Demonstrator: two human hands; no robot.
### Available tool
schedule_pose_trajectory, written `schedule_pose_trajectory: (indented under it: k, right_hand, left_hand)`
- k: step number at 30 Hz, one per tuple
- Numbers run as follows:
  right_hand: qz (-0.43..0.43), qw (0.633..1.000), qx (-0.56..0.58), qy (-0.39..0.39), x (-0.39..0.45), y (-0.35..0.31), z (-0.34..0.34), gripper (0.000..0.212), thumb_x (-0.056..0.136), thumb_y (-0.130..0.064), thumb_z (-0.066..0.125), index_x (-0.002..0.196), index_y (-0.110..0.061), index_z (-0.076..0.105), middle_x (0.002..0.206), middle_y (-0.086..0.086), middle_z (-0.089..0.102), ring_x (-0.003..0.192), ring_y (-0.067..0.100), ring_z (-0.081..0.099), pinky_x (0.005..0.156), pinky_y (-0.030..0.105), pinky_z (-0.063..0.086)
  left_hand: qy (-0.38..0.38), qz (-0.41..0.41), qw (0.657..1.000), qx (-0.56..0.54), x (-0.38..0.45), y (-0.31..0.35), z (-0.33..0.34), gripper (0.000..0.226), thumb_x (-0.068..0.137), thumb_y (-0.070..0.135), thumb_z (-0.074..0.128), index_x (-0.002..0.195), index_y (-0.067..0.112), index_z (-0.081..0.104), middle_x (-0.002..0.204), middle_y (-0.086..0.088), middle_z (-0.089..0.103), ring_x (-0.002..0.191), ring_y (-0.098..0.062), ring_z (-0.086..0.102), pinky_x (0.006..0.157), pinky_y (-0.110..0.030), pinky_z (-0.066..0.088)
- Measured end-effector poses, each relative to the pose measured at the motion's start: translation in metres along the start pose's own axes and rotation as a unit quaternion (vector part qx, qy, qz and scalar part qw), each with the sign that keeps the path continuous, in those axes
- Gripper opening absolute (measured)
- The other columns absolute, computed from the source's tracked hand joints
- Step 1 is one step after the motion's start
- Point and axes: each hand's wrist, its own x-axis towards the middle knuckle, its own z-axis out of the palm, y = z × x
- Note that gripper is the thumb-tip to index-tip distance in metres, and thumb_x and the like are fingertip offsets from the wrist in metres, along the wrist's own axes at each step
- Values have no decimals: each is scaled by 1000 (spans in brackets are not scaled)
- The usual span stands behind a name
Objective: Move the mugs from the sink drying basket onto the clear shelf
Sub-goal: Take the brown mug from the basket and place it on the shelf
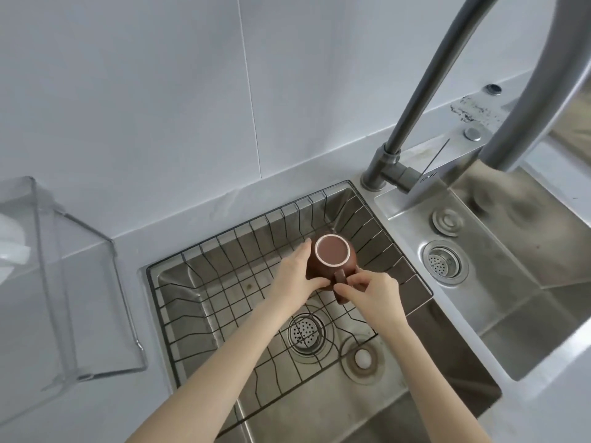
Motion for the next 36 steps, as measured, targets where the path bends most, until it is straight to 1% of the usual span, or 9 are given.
schedule_pose_trajectory:
  k: [5, 8, 11, 13, 16, 20, 23, 28, 36]
  right_hand:
    - [-82, 996, 28, 0, -25, -46, -8, 17, 73, -18, 73, 58, -20, 64, 77, 9, 72, 104, 15, 62, 70, 16, 40]
    - [-171, 985, 14, 8, -50, -87, -17, 34, 72, -16, 74, 50, -31, 52, 73, 0, 69, 93, 17, 65, 65, 3, 40]
    - [-248, 969, 8, 2, -75, -128, -23, 12, 72, -16, 74, 64, -12, 65, 89, 11, 73, 88, 26, 67, 75, 19, 47]
    - [-285, 958, 12, -16, -93, -156, -22, 13, 72, -17, 74, 77, -6, 69, 88, 8, 71, 87, 24, 67, 79, 25, 50]
    - [-327, 943, 18, -62, -120, -192, -14, 10, 73, -19, 73, 79, -12, 69, 82, -6, 65, 88, 12, 64, 73, 10, 43]
    - [-379, 918, 10, -121, -157, -232, 15, 17, 73, -18, 73, 64, -27, 62, 83, -4, 69, 91, 14, 66, 82, 24, 50]
    - [-392, 907, -7, -155, -175, -251, 40, 24, 71, -18, 73, 58, -31, 59, 83, 0, 71, 90, 17, 67, 85, 29, 52]
    - [-380, 900, -44, -210, -188, -264, 82, 9, 70, -21, 71, 67, -13, 67, 75, 14, 75, 80, 25, 68, 83, 42, 55]
    - [-365, 892, -87, -251, -186, -271, 107, 7, 70, -18, 72, 72, -13, 69, 81, 17, 75, 81, 28, 69, 84, 41, 55]
  left_hand:
    - [74, 30, 996, 43, -27, 13, -47, 85, 70, 27, 75, 140, 13, 30, 136, -9, 53, 127, -23, 48, 106, -30, 36]
    - [143, 59, 986, 60, -56, 27, -88, 84, 68, 30, 76, 139, 14, 33, 129, -6, 59, 119, -21, 54, 101, -29, 41]
    - [216, 67, 971, 81, -92, 40, -128, 88, 67, 33, 76, 140, 11, 31, 131, -8, 58, 120, -22, 54, 99, -25, 37]
    - [269, 61, 958, 78, -123, 44, -155, 89, 67, 34, 76, 140, 11, 31, 129, -9, 59, 120, -23, 54, 94, -19, 35]
    - [337, 41, 939, 57, -165, 44, -185, 88, 66, 32, 78, 139, 12, 34, 118, -10, 65, 112, -24, 57, 85, -17, 35]
    - [409, 5, 911, 56, -218, 22, -219, 85, 63, 34, 79, 136, 16, 39, 116, -7, 67, 112, -24, 59, 88, -23, 41]
    - [434, -47, 897, 61, -245, -2, -231, 85, 64, 39, 77, 136, 16, 40, 113, -9, 68, 109, -26, 59, 84, -26, 41]
    - [444, -103, 889, 31, -270, -41, -240, 77, 64, 41, 77, 130, 16, 46, 102, -8, 71, 100, -26, 60, 80, -29, 45]
    - [447, -171, 875, 69, -276, -69, -234, 81, 66, 50, 71, 131, 10, 42, 103, -10, 70, 100, -31, 60, 77, -34, 45]
